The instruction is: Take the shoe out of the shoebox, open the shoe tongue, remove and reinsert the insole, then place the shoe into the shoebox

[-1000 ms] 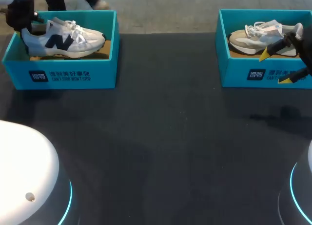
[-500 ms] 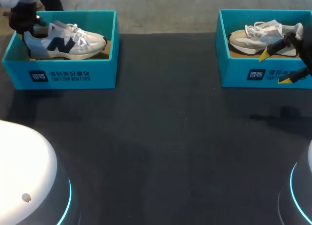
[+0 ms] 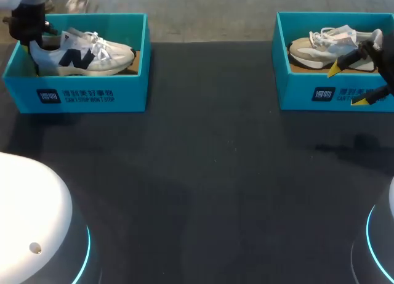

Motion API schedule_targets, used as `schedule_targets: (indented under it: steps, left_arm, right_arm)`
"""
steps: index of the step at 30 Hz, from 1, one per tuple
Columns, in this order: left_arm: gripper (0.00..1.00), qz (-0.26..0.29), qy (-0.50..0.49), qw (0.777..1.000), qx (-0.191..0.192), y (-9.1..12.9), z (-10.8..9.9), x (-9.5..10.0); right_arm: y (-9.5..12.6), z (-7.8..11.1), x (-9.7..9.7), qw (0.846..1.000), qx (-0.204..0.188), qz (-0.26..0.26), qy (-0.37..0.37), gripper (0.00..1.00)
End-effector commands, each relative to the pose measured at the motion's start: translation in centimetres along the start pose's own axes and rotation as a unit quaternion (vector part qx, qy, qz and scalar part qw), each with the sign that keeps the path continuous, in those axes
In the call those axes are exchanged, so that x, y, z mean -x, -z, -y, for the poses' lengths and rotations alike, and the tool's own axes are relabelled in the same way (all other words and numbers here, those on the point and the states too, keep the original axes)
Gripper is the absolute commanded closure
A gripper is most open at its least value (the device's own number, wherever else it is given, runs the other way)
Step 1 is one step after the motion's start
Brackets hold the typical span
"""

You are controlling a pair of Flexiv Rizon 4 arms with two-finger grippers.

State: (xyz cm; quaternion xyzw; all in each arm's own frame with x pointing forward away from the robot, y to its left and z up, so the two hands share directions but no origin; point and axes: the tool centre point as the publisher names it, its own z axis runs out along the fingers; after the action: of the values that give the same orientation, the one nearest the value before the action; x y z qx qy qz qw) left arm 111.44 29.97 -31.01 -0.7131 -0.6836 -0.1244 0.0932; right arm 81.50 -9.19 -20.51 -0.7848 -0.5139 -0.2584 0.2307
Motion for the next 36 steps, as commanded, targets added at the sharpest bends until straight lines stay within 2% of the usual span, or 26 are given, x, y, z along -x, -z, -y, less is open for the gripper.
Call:
schedule_targets:
  steps: [1,36]
  left_arm:
    - [1.0,0.0,-0.003,1.0,0.007,0.2,1.3,0.1]
    - [1.0,-0.006,-0.013,1.0,-0.003,-2.0,4.5,1.2]
  right_arm:
    - [-0.1,0.1,0.0,1.0,0.001,0.001,-0.001,0.0]
    - [-0.1,0.1,0.0,1.0,0.001,0.001,-0.001,0.0]
